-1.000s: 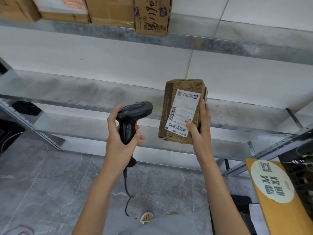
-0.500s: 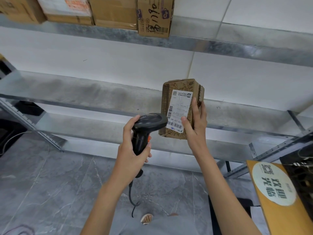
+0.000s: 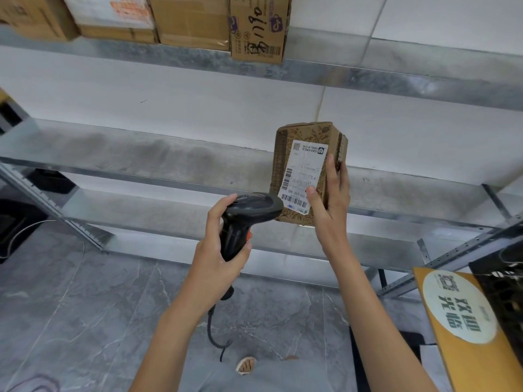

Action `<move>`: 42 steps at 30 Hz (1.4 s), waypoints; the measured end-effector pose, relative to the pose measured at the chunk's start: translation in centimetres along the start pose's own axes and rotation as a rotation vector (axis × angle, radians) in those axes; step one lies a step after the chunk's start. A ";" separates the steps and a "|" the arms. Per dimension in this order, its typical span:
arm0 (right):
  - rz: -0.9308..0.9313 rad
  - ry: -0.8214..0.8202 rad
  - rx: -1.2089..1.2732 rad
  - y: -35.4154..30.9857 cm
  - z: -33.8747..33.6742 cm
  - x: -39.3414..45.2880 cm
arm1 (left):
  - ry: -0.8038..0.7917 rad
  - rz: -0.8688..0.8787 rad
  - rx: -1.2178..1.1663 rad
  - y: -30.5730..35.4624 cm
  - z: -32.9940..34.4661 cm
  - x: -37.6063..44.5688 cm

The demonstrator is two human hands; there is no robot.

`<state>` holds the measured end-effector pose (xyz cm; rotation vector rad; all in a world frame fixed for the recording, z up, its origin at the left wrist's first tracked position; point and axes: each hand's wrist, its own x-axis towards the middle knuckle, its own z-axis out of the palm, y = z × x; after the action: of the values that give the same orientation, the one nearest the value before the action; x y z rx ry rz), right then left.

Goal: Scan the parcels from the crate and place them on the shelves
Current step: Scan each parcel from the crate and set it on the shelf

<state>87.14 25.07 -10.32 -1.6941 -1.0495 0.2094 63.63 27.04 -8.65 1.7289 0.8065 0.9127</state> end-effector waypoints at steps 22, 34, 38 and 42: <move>-0.003 0.053 0.023 -0.3 -0.7 0.1 | -0.006 0.029 0.006 0.5 0.4 -0.1; 0.013 0.051 0.056 -0.8 -1.3 -0.2 | 0.002 0.042 0.018 0.8 0.6 -0.2; -0.003 0.050 0.058 -1.5 -1.5 -0.6 | -0.007 0.031 0.029 0.8 0.8 -0.3; -0.030 0.053 0.064 -2.2 -1.8 -0.8 | 0.002 0.037 0.015 0.9 1.1 -0.3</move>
<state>86.61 23.35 -8.05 -1.6171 -1.0176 0.1760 64.47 26.03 -8.15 1.7612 0.7873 0.9353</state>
